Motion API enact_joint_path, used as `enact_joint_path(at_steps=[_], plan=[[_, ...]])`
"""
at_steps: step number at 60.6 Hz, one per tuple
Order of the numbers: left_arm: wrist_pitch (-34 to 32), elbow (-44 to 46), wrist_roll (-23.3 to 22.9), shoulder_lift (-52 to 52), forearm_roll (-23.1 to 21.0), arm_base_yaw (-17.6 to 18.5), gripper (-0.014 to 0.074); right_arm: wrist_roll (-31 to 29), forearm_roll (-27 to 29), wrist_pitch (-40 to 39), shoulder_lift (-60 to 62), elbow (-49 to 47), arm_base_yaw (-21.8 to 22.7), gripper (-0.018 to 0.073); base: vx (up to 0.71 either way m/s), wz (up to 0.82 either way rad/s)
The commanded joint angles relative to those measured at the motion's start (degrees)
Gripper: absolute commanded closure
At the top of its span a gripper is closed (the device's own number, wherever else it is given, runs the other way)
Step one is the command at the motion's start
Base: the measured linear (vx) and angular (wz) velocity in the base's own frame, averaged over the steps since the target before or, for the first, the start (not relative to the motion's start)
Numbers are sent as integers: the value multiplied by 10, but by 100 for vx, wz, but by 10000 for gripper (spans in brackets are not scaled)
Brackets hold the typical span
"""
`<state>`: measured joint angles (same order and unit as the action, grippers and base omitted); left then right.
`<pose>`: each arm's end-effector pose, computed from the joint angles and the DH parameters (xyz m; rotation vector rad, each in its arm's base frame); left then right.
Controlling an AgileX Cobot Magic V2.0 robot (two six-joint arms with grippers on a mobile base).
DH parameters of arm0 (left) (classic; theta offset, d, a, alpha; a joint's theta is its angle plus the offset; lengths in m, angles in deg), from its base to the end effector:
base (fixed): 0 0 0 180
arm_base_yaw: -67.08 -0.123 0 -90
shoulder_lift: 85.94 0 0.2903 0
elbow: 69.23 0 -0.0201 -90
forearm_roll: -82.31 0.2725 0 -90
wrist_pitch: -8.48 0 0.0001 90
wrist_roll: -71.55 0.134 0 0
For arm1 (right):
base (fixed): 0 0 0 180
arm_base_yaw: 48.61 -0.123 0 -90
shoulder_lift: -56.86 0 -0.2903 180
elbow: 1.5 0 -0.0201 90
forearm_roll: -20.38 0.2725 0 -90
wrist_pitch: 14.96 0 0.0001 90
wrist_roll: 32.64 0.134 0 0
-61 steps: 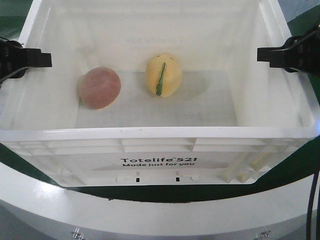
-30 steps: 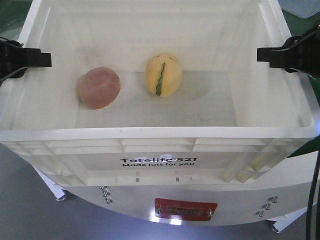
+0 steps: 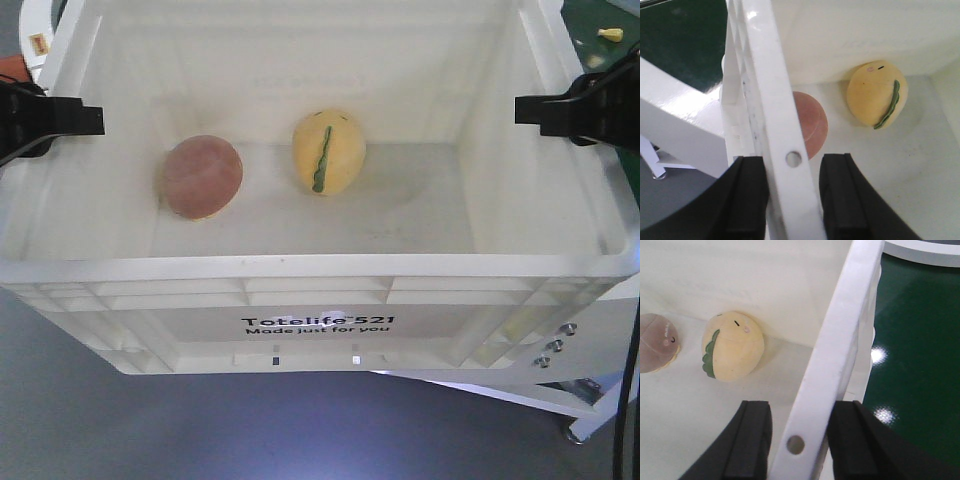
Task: Place moving items into box and shelve
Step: 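Hold the crate raised while the base drives away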
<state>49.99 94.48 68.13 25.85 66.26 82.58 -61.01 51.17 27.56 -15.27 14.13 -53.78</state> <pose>0.2532 -0.0957 0.3633 0.1051 2.2107 -0.5059 0.2788 0.0718 0.3561 -0.3830 2.1474 0.3927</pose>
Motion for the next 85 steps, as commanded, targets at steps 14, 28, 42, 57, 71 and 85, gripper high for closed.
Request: enact_joint_path(at_steps=[14, 28, 42, 57, 71, 85], plan=[[-84, 28, 5, 18, -53, 6, 603, -29, 53, -35, 20, -23, -6, 565, -22, 45], [-84, 28, 5, 18, -53, 6, 603, -29, 53, -35, 20, -23, -6, 565, -18, 61], [-84, 28, 5, 18, -53, 6, 603, -29, 53, -34, 20, -23, -6, 565, -16, 70], [-84, 28, 5, 18, -53, 6, 603, -29, 53, -30, 20, -23, -6, 565, -15, 77], [-84, 28, 5, 18, -53, 6, 603, -29, 53, -30, 20, -23, -6, 565, -12, 79], [-84, 28, 5, 18, -53, 6, 603, -29, 53, -30, 20, -23, -6, 565, -9, 82]])
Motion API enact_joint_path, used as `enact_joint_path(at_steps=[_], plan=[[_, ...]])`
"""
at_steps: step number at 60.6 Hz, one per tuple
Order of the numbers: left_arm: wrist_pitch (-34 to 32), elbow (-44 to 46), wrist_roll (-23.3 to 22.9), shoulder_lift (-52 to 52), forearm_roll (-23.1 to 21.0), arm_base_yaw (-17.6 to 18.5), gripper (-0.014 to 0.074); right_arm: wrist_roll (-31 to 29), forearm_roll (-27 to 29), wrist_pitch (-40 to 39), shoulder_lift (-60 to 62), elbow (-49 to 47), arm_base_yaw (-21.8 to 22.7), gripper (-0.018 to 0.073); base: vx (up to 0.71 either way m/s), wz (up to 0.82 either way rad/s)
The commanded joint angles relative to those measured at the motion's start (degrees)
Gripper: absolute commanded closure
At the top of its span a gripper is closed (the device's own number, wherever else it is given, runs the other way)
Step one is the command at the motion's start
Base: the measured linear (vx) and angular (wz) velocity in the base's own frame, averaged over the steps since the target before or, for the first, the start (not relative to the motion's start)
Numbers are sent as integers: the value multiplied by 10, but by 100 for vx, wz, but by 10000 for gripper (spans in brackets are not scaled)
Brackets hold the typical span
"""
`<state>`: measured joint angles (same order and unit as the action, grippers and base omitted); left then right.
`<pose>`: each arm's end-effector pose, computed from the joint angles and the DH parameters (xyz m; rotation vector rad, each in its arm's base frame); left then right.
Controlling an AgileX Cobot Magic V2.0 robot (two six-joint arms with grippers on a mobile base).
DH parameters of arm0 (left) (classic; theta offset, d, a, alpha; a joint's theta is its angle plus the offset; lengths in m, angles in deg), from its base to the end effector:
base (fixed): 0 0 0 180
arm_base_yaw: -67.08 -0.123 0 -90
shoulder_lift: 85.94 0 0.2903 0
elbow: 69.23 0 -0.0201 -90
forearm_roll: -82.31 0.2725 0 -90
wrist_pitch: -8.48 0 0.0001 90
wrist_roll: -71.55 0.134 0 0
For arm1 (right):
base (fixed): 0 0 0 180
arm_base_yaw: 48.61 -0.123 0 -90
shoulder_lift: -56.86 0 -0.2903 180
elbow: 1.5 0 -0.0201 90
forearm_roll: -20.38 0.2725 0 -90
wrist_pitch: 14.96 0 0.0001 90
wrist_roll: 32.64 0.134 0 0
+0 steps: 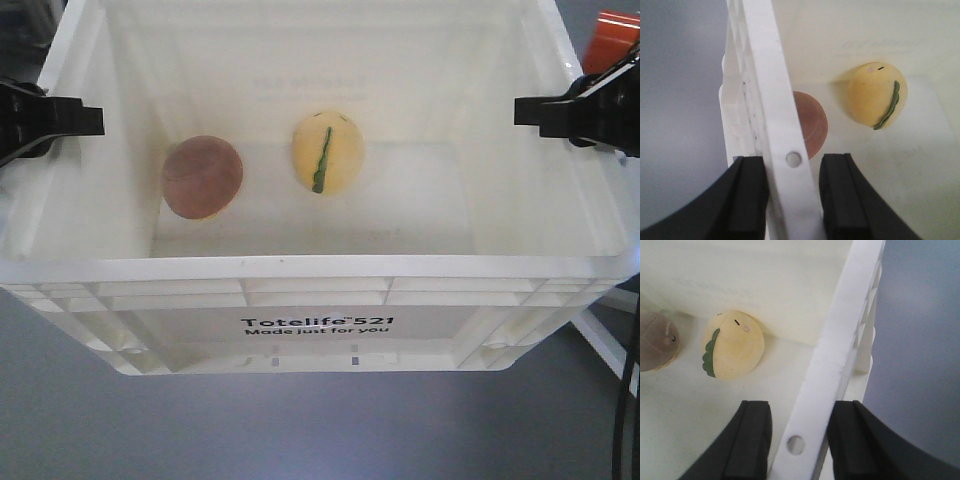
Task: Place moving items into box and shelve
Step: 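Hold the crate raised while the base drives away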
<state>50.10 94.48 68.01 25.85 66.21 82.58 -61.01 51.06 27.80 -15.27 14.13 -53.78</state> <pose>0.2530 -0.0958 0.3631 0.1029 2.2129 -0.5080 0.2784 0.0718 0.3556 -0.3861 2.1511 0.3923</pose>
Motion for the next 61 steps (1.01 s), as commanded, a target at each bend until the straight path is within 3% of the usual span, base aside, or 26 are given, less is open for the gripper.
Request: enact_joint_path(at_steps=[1, 61], plan=[[-85, 28, 6, 18, -52, 6, 603, -29, 54, -33, 20, -23, -6, 565, -8, 85], [-85, 28, 6, 18, -52, 6, 603, -29, 54, -33, 20, -23, -6, 565, -8, 79]])
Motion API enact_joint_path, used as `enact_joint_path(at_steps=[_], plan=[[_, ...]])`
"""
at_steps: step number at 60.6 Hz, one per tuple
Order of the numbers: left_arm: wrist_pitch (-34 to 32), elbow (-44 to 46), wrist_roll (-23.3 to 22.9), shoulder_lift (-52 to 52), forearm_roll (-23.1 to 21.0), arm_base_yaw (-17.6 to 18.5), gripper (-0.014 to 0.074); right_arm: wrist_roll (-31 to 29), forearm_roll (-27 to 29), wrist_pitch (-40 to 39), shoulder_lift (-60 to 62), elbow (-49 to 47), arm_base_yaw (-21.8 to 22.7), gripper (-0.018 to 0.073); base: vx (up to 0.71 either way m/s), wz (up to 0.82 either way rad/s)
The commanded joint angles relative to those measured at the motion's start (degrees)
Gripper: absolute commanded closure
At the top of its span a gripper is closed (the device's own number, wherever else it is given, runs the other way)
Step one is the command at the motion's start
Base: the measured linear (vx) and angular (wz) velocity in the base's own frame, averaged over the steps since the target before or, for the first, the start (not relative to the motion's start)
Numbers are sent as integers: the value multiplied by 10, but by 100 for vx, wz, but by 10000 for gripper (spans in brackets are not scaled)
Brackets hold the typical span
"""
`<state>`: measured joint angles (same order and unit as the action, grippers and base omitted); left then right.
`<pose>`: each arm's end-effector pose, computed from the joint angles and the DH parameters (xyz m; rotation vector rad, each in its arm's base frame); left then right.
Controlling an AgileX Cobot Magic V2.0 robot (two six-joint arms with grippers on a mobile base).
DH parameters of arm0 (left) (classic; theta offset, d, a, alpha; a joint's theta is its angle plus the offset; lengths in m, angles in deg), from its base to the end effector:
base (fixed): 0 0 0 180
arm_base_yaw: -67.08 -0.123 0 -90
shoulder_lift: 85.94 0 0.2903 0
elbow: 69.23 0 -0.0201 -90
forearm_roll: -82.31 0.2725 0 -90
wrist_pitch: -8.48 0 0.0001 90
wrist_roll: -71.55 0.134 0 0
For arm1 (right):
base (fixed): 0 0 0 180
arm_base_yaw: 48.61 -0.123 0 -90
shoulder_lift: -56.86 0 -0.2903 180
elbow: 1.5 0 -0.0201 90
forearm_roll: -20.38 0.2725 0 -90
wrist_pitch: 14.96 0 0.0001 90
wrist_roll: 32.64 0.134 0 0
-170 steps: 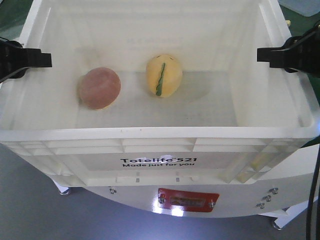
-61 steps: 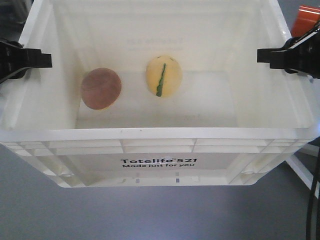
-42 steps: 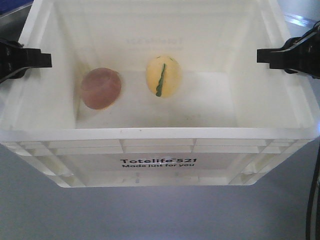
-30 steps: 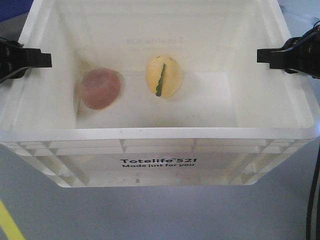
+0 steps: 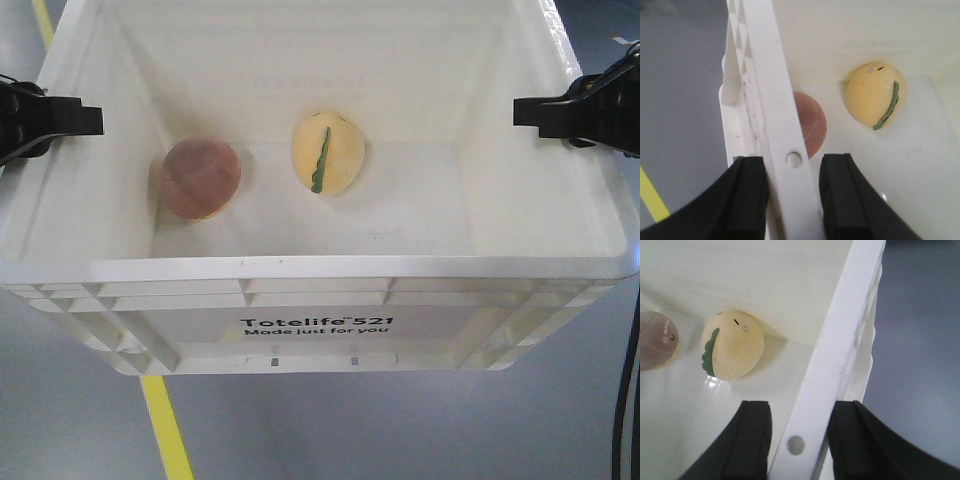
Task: Place moving items into box and shelve
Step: 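Hold the crate raised while the base drives away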
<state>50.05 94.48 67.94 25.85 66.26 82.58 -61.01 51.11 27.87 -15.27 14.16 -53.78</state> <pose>0.2531 -0.0957 0.3632 0.1017 2.2123 -0.5077 0.2782 0.0720 0.3554 -0.3863 2.1524 0.3938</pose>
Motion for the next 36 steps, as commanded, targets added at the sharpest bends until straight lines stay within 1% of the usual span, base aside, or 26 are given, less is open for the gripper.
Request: enact_joint_path(at_steps=[1, 20, 36], plan=[[-85, 28, 7, 18, -53, 6, 603, -29, 53, -34, 20, -23, -6, 565, -10, 60], [-85, 28, 7, 18, -53, 6, 603, -29, 53, -29, 20, -23, -6, 565, -10, 54], [-85, 28, 7, 18, -53, 6, 603, -29, 53, -29, 20, -23, -6, 565, -9, 45]])
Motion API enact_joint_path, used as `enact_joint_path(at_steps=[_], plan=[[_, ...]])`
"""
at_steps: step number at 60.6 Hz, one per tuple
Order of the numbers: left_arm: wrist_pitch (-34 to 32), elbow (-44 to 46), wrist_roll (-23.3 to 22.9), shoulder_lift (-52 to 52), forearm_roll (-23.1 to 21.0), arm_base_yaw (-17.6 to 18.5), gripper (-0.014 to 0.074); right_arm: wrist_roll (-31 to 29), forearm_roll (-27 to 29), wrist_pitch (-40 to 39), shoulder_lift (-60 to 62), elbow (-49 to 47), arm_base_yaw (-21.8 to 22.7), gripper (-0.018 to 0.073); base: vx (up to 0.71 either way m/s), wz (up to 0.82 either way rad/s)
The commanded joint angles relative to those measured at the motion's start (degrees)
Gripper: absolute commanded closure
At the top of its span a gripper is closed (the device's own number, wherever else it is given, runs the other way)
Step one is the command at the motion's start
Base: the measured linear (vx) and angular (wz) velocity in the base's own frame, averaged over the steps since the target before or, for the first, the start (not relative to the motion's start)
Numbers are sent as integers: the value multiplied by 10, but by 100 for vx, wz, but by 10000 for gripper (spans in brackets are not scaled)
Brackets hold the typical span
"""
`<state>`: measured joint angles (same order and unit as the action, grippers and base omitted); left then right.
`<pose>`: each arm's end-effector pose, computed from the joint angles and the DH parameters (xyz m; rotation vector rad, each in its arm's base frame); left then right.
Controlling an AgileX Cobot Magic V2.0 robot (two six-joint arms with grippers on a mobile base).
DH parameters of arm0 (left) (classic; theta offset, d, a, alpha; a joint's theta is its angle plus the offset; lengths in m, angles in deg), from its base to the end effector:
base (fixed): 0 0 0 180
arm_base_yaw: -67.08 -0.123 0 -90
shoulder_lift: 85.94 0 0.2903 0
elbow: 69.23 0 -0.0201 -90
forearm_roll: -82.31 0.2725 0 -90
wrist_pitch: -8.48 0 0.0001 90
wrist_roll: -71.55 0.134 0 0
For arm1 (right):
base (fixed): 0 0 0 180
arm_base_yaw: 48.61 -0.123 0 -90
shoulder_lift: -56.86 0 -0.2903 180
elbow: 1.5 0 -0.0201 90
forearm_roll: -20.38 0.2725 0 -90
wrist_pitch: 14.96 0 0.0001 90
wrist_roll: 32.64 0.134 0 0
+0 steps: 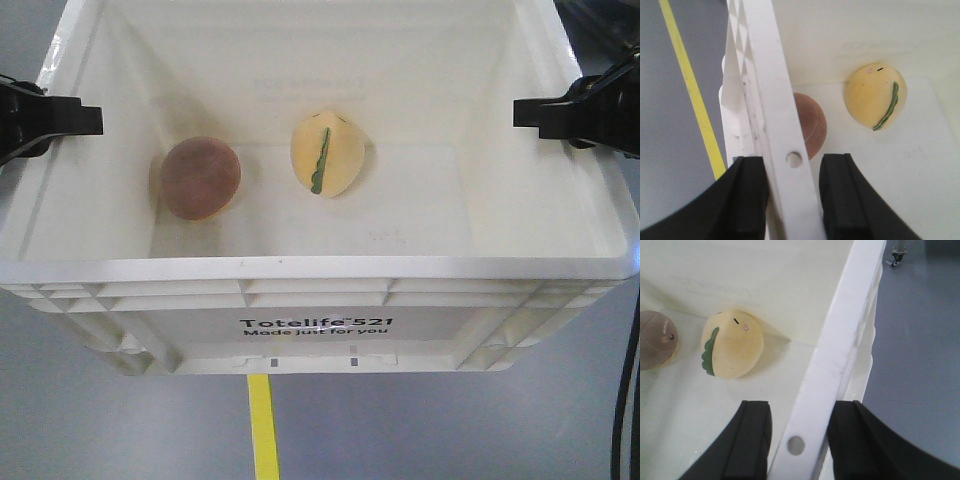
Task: Place moving items into box and shelve
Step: 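Hold the crate raised while the base drives away, then keep holding the crate level with both grippers during driving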
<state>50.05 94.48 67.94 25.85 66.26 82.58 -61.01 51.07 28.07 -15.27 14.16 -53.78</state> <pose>0.2531 -0.0957 0.3632 0.1017 2.2123 -0.5077 0.2779 0.0720 0.3550 -0.3884 2.1553 0.3945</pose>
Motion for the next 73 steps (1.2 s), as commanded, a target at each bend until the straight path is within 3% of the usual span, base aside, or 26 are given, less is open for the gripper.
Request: enact_joint_path(at_steps=[1, 73], plan=[[-85, 28, 7, 18, -53, 6, 603, -29, 54, -31, 20, -23, -6, 565, -7, 39], [-69, 28, 7, 18, -53, 6, 603, -29, 54, -31, 20, -23, -6, 565, 6, 12]])
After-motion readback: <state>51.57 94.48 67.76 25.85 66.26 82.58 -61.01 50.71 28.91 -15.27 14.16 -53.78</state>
